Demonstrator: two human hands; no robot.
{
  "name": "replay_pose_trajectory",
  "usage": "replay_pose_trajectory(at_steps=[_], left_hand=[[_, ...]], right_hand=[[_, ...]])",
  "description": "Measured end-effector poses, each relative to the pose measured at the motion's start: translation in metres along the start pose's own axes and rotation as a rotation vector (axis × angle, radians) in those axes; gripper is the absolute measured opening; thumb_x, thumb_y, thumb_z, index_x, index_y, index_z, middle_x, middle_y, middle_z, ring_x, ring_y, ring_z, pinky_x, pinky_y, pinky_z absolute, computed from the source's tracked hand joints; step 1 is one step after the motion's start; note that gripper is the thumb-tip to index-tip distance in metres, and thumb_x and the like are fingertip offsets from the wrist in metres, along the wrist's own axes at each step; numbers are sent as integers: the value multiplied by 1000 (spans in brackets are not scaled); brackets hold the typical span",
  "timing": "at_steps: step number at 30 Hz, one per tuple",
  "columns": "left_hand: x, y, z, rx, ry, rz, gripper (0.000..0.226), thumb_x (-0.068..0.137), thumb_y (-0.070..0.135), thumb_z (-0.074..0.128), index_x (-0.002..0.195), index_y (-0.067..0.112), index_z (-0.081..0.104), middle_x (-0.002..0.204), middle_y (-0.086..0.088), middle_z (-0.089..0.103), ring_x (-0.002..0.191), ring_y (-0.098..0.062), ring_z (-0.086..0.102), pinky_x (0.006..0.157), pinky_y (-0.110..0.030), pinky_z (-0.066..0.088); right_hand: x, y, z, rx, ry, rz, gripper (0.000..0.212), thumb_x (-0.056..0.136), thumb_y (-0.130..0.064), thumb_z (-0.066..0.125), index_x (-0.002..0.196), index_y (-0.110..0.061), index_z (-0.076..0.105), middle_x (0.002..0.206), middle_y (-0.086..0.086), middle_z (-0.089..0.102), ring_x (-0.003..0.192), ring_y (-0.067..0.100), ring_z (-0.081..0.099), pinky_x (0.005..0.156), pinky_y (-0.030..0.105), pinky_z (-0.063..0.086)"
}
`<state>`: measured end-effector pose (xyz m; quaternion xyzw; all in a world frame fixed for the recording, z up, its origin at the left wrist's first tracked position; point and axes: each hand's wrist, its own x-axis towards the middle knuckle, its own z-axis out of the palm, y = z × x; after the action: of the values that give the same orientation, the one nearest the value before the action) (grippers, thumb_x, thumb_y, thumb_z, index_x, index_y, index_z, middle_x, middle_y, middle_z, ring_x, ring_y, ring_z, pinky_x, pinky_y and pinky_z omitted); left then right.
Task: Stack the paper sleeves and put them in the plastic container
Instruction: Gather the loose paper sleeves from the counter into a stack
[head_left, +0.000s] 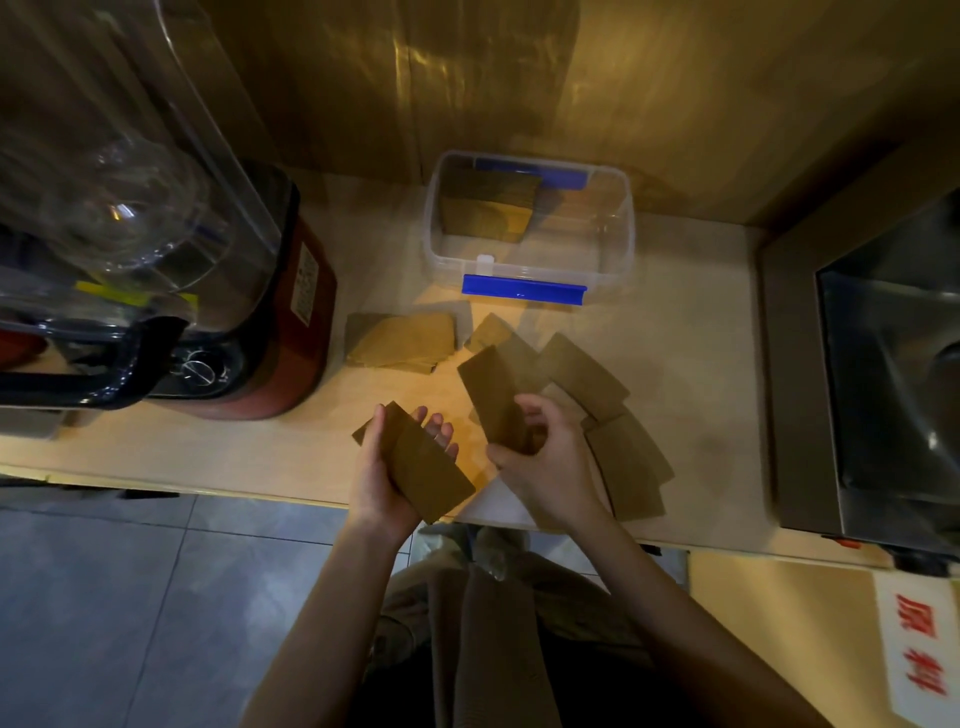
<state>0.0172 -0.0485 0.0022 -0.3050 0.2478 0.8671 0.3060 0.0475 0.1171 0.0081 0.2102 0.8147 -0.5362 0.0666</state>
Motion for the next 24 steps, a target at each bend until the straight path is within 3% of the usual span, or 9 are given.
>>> replay_pose_trajectory(at_steps=[3, 6, 10, 14, 19, 22, 24], left_hand=[[-3, -7, 12, 82, -15, -2, 62, 60, 61, 61, 104, 16, 61, 102, -6, 69, 96, -20, 65, 96, -39, 45], [-4, -11, 21, 182, -59, -13, 67, 65, 66, 47, 110, 18, 61, 101, -9, 72, 97, -25, 66, 89, -44, 48], [2, -17, 26, 147, -183, -14, 81, 50, 66, 71, 114, 18, 61, 108, -6, 70, 103, -20, 64, 96, -41, 48], [9, -23, 30, 82, -246, -26, 84, 44, 55, 82, 112, 13, 54, 107, -6, 67, 99, -18, 65, 95, -36, 47], [12, -27, 32, 65, -287, -17, 55, 57, 48, 77, 97, 17, 59, 84, 0, 64, 83, -13, 62, 82, -28, 55], [12, -23, 30, 55, -237, -13, 55, 53, 47, 80, 94, 17, 60, 80, 1, 64, 77, -12, 63, 76, -28, 55], [10, -20, 29, 31, -192, -7, 57, 49, 47, 82, 93, 18, 62, 79, 2, 65, 76, -12, 64, 80, -30, 54]], right_hand=[[-12, -20, -6, 111, -44, -22, 54, 65, -27, 76, 114, -28, 54, 115, 0, 54, 106, 13, 50, 74, 13, 41], [-25, -32, -3, 66, -99, -32, 53, 64, -30, 73, 114, -28, 56, 117, -1, 47, 106, 12, 48, 74, 6, 44], [-38, -33, 4, -143, -121, -119, 59, 63, -38, 64, 118, -23, 55, 117, 0, 46, 112, 17, 44, 89, 31, 46], [-44, -28, 5, -263, -127, -177, 68, 63, -52, 49, 123, -20, 52, 127, 6, 47, 115, 19, 42, 89, 25, 38], [-42, -23, -3, -338, -180, -186, 54, 75, -39, 63, 126, -23, 51, 132, 1, 45, 120, 15, 38, 94, 25, 35], [-34, -18, -14, -21, -201, -53, 26, 82, -25, 66, 107, -18, 66, 110, -8, 61, 100, 0, 54, 84, 21, 46], [-26, -12, -23, 194, -60, 31, 12, 86, -18, 61, 94, -16, 70, 88, -3, 69, 79, 0, 60, 71, 18, 47]])
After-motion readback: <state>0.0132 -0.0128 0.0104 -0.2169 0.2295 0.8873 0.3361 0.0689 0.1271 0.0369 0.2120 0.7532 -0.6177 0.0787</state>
